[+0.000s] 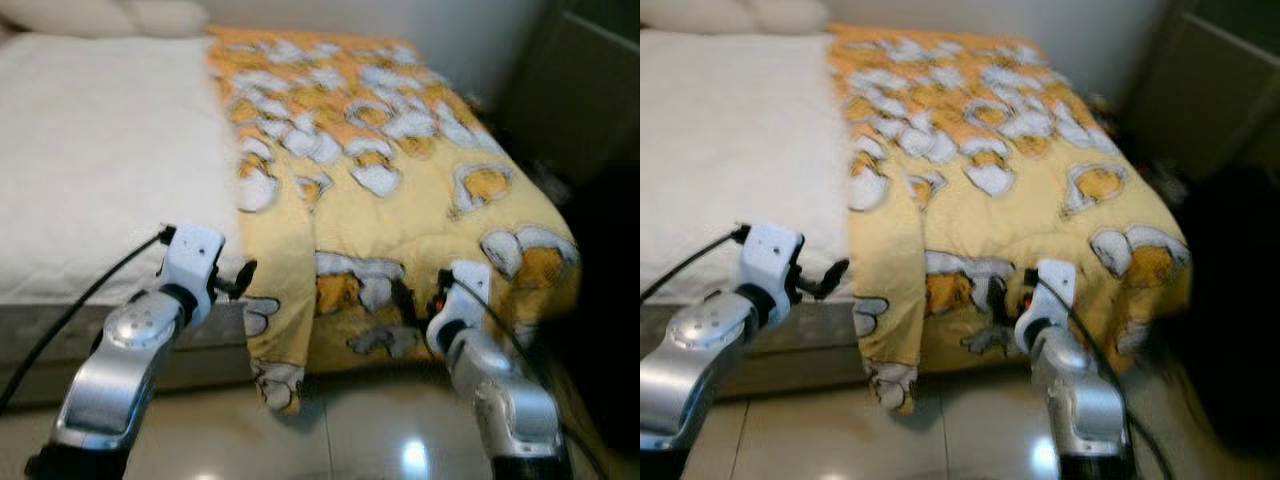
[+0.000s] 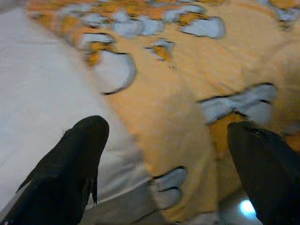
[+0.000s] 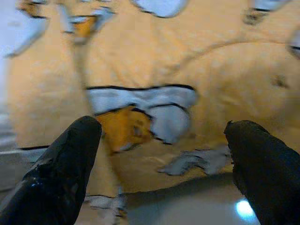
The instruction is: Clean up the room
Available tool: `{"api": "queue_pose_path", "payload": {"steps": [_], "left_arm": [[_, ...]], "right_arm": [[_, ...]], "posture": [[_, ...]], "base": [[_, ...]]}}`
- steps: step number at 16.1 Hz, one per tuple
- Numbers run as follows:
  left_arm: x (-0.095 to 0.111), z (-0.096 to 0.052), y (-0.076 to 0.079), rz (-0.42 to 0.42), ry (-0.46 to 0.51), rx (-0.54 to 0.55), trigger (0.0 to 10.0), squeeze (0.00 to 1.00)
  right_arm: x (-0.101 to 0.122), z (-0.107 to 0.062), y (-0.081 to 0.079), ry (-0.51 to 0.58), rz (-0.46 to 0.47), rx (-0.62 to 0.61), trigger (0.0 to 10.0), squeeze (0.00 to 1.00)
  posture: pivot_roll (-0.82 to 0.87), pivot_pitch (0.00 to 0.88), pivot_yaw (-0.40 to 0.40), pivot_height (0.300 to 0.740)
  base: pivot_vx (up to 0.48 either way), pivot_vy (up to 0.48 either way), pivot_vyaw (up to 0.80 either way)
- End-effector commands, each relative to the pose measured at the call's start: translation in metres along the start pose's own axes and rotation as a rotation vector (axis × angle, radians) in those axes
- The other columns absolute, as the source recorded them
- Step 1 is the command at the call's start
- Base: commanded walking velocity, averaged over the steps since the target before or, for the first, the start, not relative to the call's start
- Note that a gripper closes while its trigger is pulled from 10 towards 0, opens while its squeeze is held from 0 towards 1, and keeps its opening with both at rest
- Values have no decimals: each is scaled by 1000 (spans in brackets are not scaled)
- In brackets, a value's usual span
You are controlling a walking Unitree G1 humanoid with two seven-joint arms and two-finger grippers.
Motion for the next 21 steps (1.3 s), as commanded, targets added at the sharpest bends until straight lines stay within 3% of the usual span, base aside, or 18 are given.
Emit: {"api": "queue_pose_path", "payload": {"steps": [1, 6, 7, 10, 12, 15, 21], "left_arm": [[0, -1, -4, 5, -3, 12, 10000, 0], [1, 2, -6, -44, 15, 60, 10000, 0], [1, 3, -6, -59, 20, 74, 10000, 0], [1, 6, -9, -57, 13, 123, 10000, 0], [0, 6, -20, -90, 30, 172, 10000, 0], [0, 8, -22, -92, 37, 173, 10000, 0], [1, 9, -20, -99, 43, 161, 10000, 0]], "right_arm": [[2, 0, 1, 4, 3, -8, 10000, 1000], [6, 2, 1, 17, -31, -11, 10000, 996], [8, 2, -1, 25, -35, 1, 10000, 0], [15, 6, -15, 29, -107, 72, 10000, 0], [24, 10, -31, 86, -246, 132, 10000, 0], [17, 10, -36, 16, -246, 229, 10000, 0], [17, 12, -33, 21, -246, 221, 10000, 0]], "posture": [[-53, 0, -56, 740], [-54, 0, -57, 740], [-57, 0, -54, 740], [-67, 0, -41, 740], [-72, 0, -35, 740], [-71, 0, -26, 740], [-74, 0, -20, 740]], "base": [[0, 311, -669], [0, 241, -240], [0, 0, 0], [0, 0, 0], [0, 0, 0], [85, 0, 267], [296, 0, 800]]}}
Point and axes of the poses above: a point about 5 cm out from each wrist's last joint towards the gripper, its own z axis pointing out of the wrist towards the gripper, its own x axis along the axis of the wrist's last joint, y = z × x, the point moved 1 cm from there along z, pointing out of the wrist towards the gripper, and after that the axes turned 14 degrees about z, right-handed, at the moved point
